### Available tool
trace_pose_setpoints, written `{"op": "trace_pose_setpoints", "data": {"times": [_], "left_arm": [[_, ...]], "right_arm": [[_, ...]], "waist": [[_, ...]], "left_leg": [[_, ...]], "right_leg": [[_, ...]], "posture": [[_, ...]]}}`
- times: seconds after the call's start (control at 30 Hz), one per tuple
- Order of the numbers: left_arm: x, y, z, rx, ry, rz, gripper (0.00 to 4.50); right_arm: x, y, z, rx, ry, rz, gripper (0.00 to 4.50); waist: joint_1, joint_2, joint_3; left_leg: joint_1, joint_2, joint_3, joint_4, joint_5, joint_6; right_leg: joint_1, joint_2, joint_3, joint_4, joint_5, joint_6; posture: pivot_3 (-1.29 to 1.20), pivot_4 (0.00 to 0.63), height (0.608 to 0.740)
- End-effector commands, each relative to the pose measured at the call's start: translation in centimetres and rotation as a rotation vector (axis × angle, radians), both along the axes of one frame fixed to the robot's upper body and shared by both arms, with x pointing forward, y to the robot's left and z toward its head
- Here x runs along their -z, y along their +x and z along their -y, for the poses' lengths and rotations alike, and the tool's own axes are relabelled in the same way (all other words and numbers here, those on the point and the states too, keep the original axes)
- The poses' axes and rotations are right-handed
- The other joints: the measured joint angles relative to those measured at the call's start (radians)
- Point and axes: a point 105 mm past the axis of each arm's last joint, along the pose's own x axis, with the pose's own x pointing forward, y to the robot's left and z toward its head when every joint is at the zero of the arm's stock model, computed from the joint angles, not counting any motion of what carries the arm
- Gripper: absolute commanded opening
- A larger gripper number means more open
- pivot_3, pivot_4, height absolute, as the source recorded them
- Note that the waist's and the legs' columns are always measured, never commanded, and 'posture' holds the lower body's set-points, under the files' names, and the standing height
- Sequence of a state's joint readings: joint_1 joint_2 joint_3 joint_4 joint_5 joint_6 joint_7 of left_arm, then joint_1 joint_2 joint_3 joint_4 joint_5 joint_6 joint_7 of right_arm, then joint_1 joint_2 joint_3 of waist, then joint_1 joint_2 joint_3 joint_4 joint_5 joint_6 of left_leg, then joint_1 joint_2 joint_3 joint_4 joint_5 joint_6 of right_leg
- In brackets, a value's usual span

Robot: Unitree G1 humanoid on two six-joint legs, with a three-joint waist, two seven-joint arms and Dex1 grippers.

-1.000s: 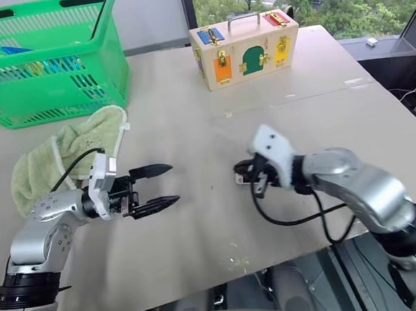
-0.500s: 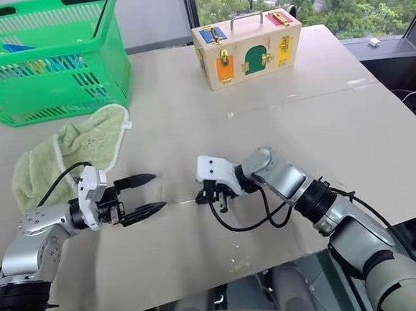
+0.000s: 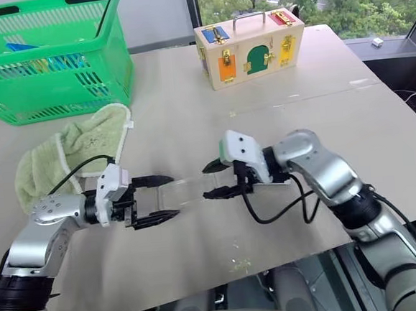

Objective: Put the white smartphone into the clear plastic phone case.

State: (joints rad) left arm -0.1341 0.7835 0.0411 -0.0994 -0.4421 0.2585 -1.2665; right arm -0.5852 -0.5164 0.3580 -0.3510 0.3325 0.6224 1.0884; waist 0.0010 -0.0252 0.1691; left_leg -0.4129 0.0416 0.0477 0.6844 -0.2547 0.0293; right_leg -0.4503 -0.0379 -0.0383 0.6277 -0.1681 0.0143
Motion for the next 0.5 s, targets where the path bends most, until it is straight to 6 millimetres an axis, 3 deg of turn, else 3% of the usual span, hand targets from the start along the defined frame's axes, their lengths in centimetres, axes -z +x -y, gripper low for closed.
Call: {"op": "trace_pose_setpoints", "data": {"times": [0.03, 0.17, 0.37, 0.5], "left_arm": [[-0.1, 0.0, 0.6, 0.031, 0.012, -0.002, 4.50], [1.0, 0.4, 0.9, 0.045, 0.067, -0.016, 4.50], [2.9, 1.3, 0.4, 0.037, 0.177, -0.039, 4.50], [4.1, 1.7, 0.2, 0.038, 0.217, -0.058, 3.34]], "right_arm": [[-0.3, -0.7, 1.6, 0.098, -0.001, 0.056, 2.83], [0.0, -2.1, 3.7, 0.229, 0.036, 0.059, 2.83], [-0.4, -3.6, 5.3, 0.323, 0.077, 0.134, 2.83], [-0.3, -4.2, 6.3, 0.363, 0.060, 0.156, 2.89]], "waist": [[0.000, 0.000, 0.000], [0.002, 0.000, 0.000], [0.011, 0.000, 0.000], [0.013, 0.000, 0.000]], "left_leg": [[0.000, 0.000, 0.000, 0.000, 0.000, 0.000], [0.000, 0.000, 0.001, 0.000, 0.000, 0.000], [0.000, 0.000, 0.000, 0.000, 0.000, 0.000], [0.000, 0.000, 0.000, 0.000, 0.000, 0.000]], "right_leg": [[0.000, 0.000, 0.000, 0.000, 0.000, 0.000], [0.000, 0.000, 0.000, 0.000, 0.000, 0.000], [0.000, 0.001, 0.000, 0.000, 0.000, 0.000], [0.000, 0.000, 0.000, 0.000, 0.000, 0.000]], "posture": [[0.00, 0.150, 0.740], [0.00, 0.150, 0.740], [0.00, 0.150, 0.740], [0.00, 0.150, 0.740]]}}
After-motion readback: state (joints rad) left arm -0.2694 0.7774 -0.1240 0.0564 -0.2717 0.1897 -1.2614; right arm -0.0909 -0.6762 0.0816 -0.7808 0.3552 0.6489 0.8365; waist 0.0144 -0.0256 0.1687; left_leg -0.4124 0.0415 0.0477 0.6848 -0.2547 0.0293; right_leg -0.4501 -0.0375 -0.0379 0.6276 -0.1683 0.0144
